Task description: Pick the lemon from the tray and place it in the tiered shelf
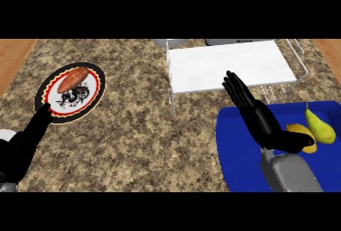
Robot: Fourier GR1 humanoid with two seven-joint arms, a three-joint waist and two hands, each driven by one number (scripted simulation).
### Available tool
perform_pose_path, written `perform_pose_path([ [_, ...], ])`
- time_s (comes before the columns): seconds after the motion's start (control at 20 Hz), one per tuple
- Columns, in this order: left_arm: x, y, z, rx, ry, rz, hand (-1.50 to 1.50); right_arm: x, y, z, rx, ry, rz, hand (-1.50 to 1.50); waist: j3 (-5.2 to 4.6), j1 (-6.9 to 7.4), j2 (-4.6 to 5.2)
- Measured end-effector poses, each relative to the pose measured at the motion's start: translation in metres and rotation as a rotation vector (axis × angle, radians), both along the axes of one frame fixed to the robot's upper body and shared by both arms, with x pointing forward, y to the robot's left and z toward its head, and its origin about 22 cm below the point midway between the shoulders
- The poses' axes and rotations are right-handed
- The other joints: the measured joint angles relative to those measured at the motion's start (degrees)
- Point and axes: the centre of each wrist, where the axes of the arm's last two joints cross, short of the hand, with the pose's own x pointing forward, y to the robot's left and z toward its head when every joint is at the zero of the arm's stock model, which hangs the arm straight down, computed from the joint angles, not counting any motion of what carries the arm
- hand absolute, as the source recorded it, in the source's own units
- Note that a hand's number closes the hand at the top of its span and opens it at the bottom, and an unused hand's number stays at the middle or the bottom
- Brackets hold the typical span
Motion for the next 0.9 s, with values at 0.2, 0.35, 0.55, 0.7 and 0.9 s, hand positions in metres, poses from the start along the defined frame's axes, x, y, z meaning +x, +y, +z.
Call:
perform_pose_path([
  [0.2,0.0,-0.001,-0.008,-0.073,0.055,0.056,0.0,0.004,-0.076,0.025,-0.091,-0.105,-0.107,1.5,-0.97,-1.52,0.26],
  [0.35,-0.004,-0.006,-0.022,-0.156,0.108,0.11,0.0,-0.001,-0.147,0.053,-0.272,-0.176,-0.257,1.5,-1.51,-3.61,0.78],
  [0.55,-0.002,-0.021,-0.035,-0.264,0.167,0.116,0.0,-0.021,-0.235,0.055,-0.44,-0.07,-0.481,-1.5,-1.47,-2.94,1.38],
  [0.7,0.005,-0.035,-0.039,-0.302,0.203,0.1,0.0,-0.039,-0.288,0.054,-0.455,-0.049,-0.507,-1.5,-1.38,-1.58,1.32],
  [0.9,0.015,-0.045,-0.042,-0.322,0.219,0.09,0.0,-0.064,-0.333,0.057,-0.503,-0.054,-0.417,-1.5,-1.29,-0.64,1.07],
])
